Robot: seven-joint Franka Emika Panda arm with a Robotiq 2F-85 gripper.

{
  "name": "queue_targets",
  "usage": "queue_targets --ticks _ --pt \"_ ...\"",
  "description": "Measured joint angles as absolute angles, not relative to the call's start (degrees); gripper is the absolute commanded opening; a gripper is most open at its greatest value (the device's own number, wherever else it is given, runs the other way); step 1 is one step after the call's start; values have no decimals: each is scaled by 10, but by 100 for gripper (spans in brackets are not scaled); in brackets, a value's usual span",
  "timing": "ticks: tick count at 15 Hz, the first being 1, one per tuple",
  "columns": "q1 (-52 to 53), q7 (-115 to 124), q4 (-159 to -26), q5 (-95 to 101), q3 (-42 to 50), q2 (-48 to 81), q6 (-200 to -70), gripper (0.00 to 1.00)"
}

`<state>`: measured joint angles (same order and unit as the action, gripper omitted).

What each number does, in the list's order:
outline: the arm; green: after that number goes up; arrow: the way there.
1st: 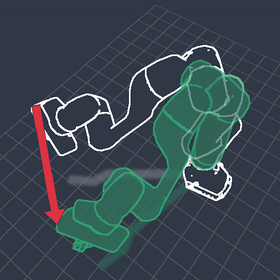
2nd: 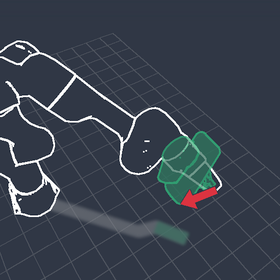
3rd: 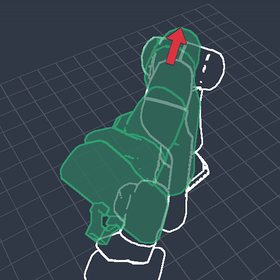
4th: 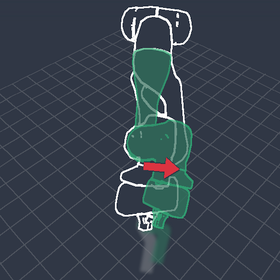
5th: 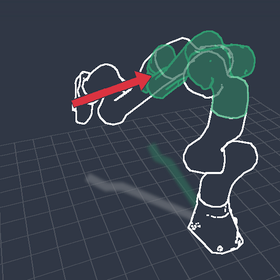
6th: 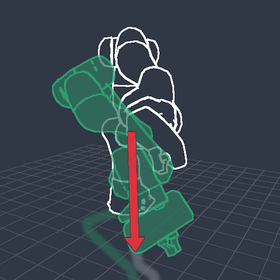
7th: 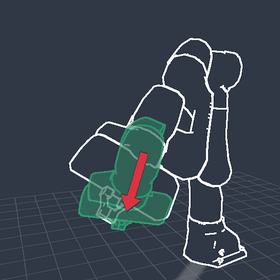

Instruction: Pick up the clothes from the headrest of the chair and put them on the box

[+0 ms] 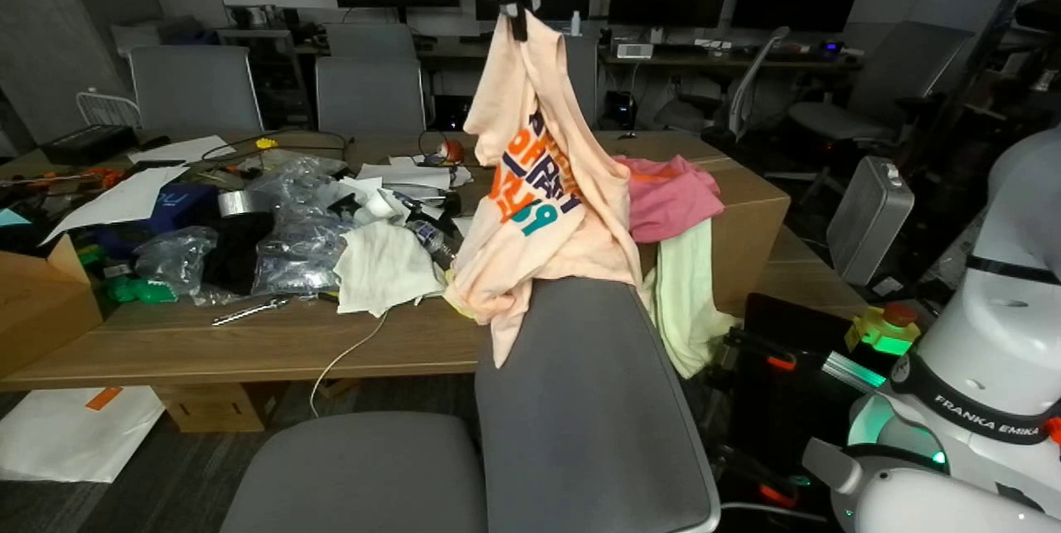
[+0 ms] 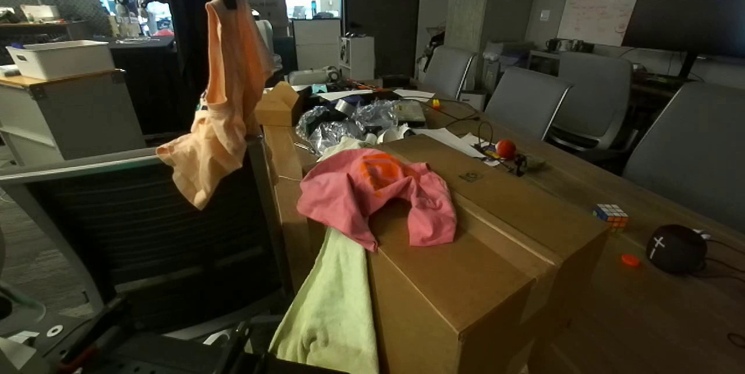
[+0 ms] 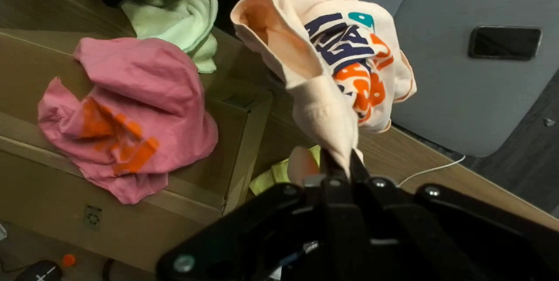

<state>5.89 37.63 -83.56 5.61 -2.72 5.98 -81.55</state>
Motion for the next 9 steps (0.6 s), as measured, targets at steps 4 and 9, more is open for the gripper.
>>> queue_targets --ticks 4,9 --pt "32 400 -839 16 -10 11 -820 1" --pt "-6 461 -845 -26 13 -53 -821 1"
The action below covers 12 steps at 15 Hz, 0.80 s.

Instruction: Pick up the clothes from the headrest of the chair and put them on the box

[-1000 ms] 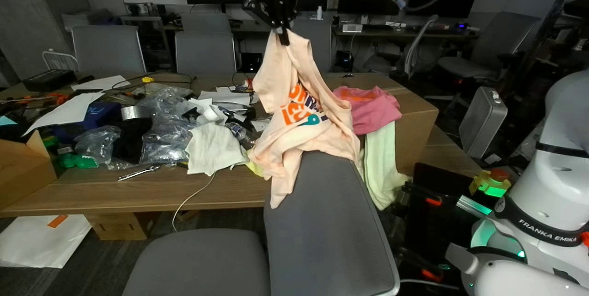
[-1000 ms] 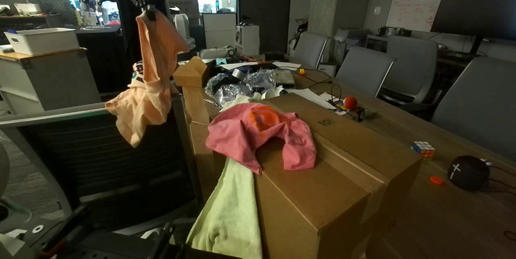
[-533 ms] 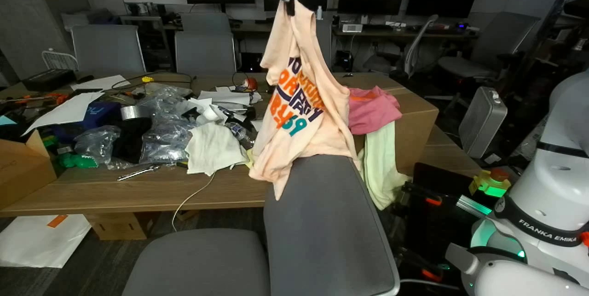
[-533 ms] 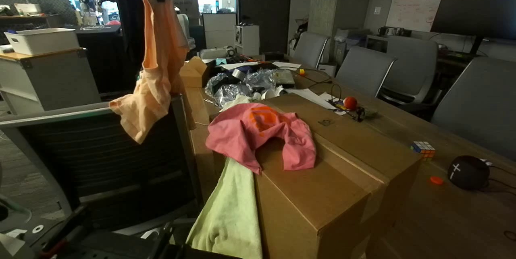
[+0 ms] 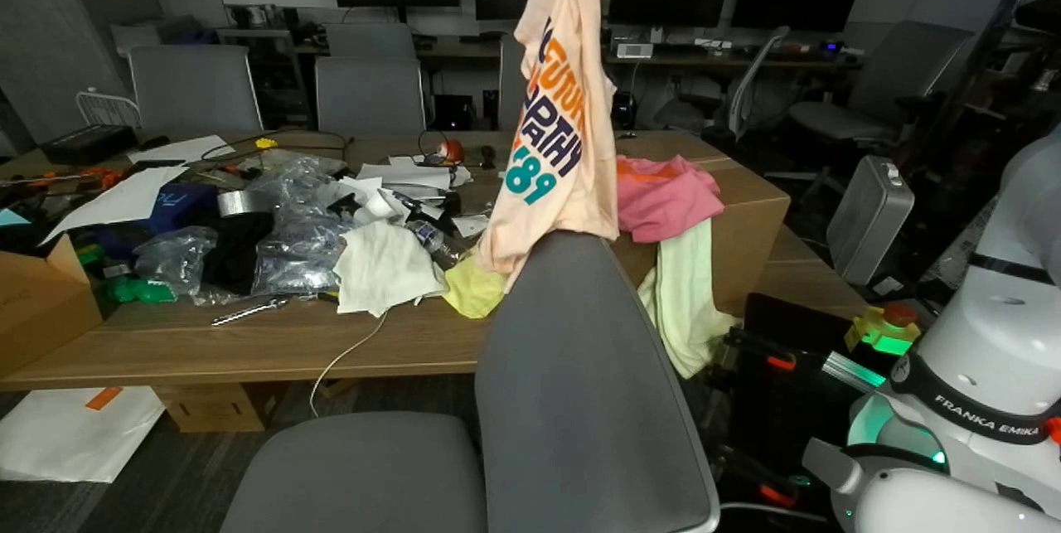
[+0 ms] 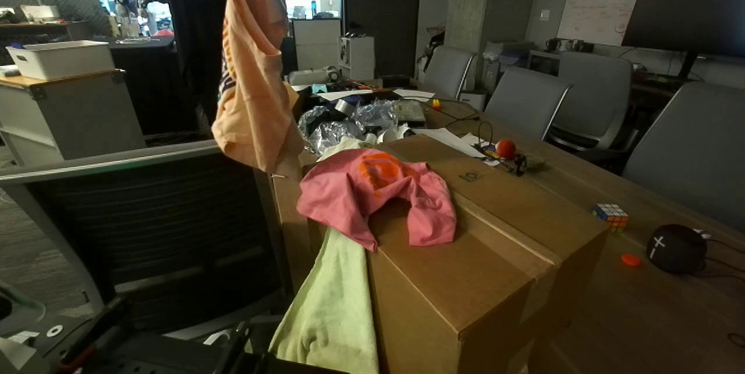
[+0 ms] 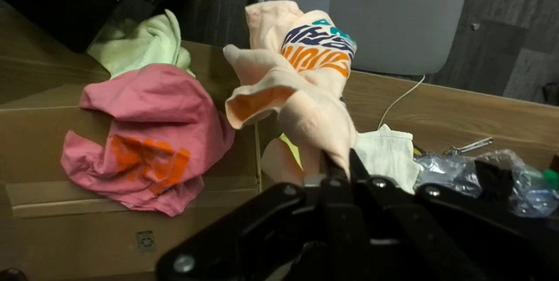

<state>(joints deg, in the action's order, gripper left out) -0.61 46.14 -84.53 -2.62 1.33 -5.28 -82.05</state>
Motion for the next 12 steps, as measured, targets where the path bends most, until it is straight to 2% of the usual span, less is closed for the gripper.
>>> queue_targets --ticks 12 --pt "-86 578 -859 -83 59 -144 -825 1"
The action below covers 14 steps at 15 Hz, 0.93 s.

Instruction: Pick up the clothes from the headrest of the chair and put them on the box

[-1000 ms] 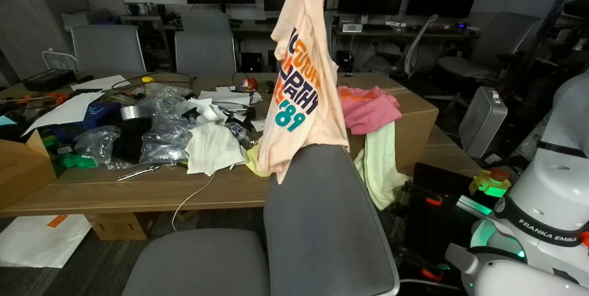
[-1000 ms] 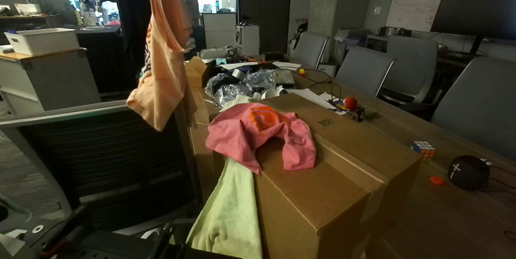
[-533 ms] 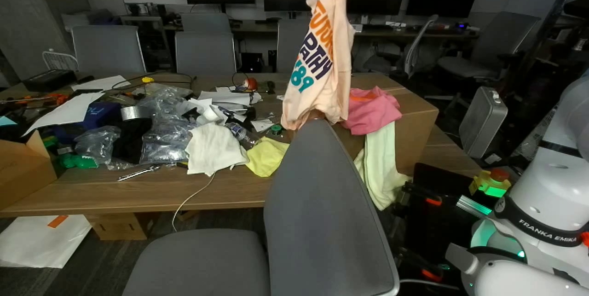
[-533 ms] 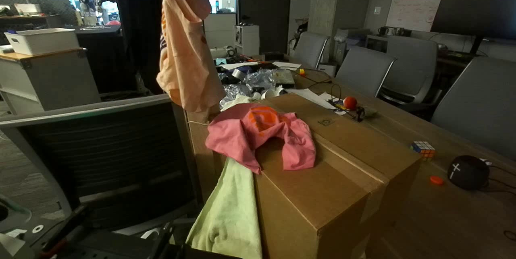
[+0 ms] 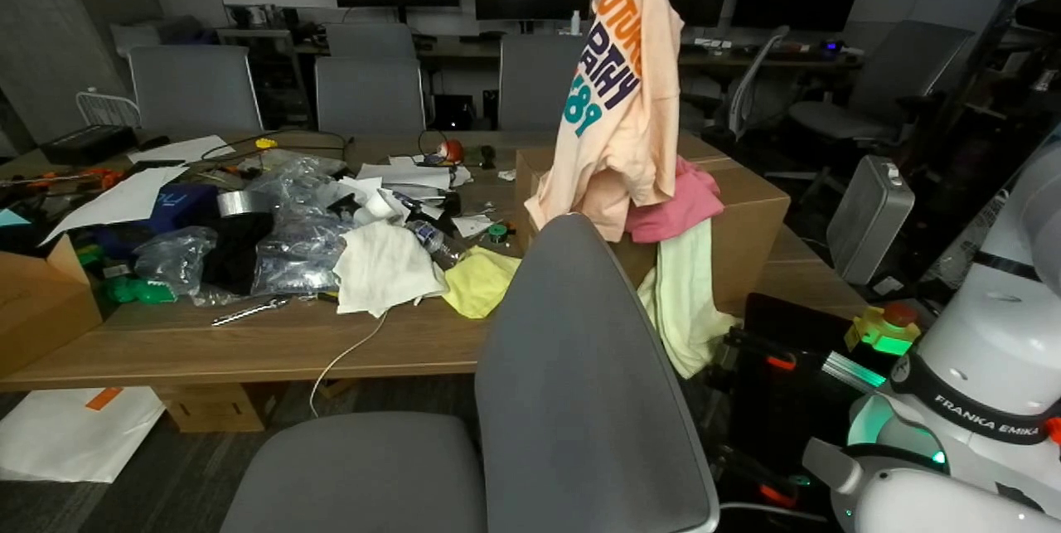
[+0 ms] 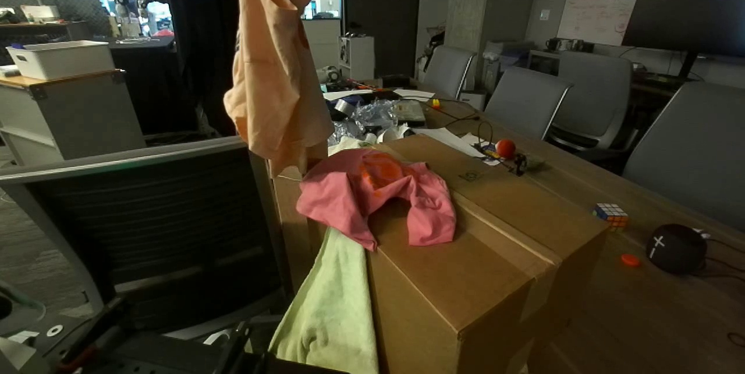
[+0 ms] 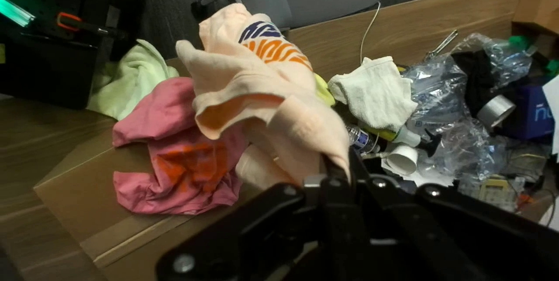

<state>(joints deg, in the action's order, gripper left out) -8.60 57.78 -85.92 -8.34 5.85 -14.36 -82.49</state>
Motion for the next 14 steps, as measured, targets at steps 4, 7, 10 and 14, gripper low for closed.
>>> queue_targets --ticks 4,7,10,14 --pt "-99 611 -850 -83 64 -157 -822 1" --pt "-108 626 -828 -83 76 -157 -811 1" --pt "-115 641 -799 -83 90 -155 -792 1" --pt "-121 671 -741 -83 108 -135 -746 1"
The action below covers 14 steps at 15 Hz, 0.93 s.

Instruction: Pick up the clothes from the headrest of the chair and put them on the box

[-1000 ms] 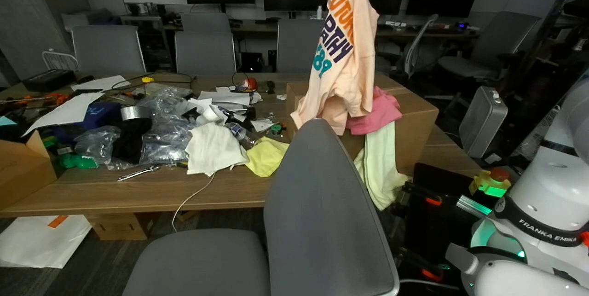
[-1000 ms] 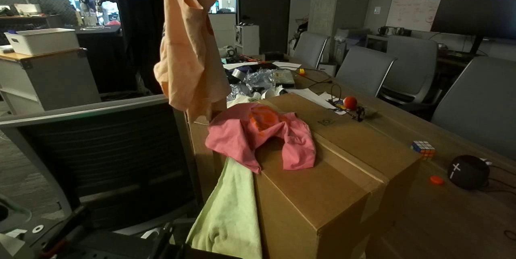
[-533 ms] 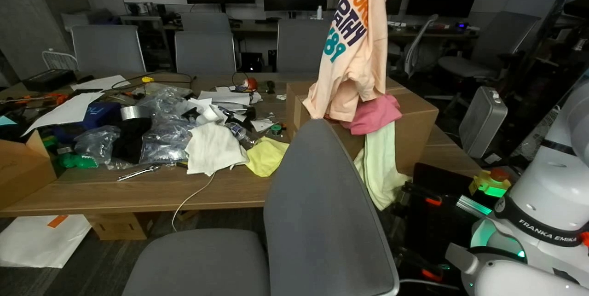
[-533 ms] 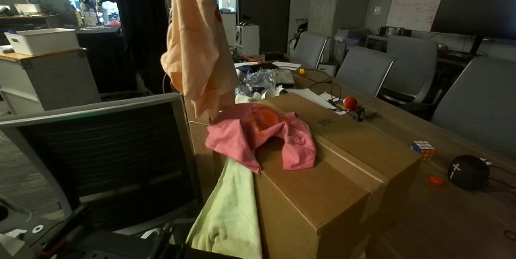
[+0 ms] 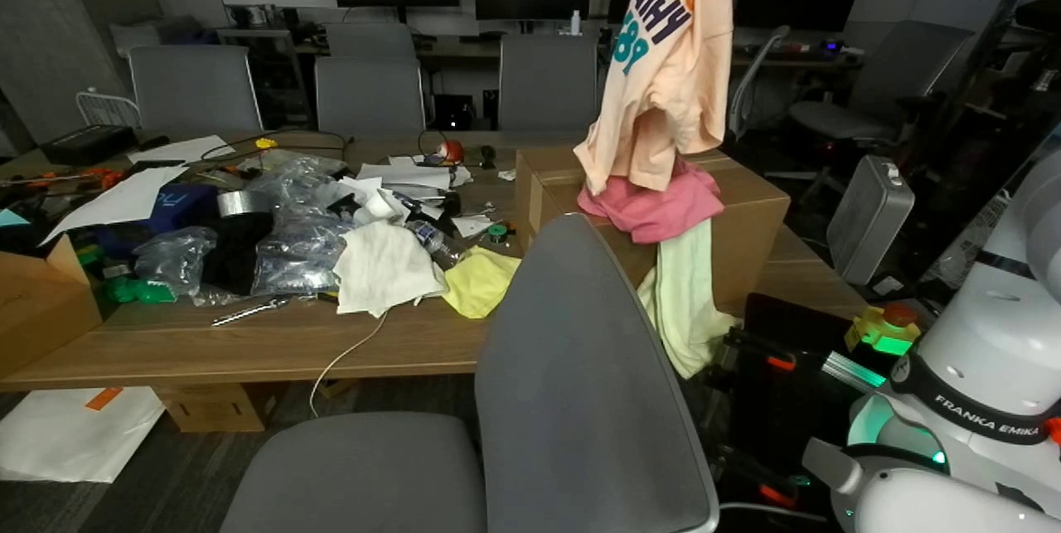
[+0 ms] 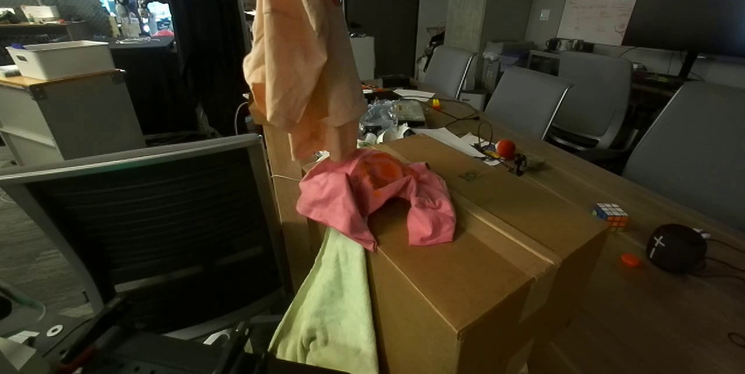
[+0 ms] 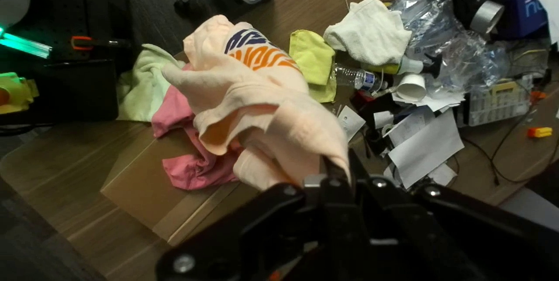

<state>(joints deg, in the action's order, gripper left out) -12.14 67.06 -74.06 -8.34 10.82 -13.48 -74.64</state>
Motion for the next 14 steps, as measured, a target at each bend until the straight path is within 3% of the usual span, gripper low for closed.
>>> queue_targets --ticks 14 --pt "-122 833 -462 -57 114 58 -517 1"
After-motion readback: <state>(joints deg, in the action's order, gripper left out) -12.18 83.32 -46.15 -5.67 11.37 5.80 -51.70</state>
